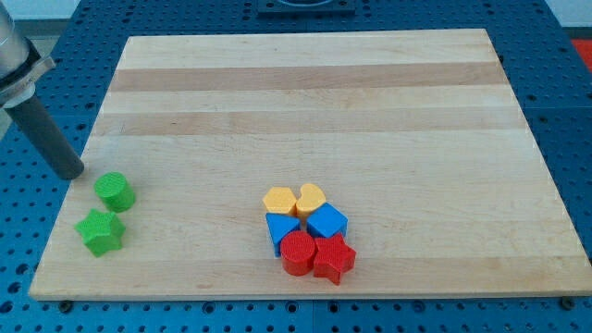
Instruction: Drag the green star into the green circle
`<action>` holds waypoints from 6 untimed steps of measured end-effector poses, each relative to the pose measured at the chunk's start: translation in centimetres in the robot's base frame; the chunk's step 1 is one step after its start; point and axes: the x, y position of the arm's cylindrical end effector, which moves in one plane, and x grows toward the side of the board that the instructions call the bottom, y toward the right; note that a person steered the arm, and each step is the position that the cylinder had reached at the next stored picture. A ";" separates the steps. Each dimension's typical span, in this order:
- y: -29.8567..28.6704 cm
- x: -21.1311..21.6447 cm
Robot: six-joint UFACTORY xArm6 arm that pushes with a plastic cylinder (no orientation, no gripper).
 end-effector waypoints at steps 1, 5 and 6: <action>-0.1 3.6; 6.8 11.1; 6.2 9.6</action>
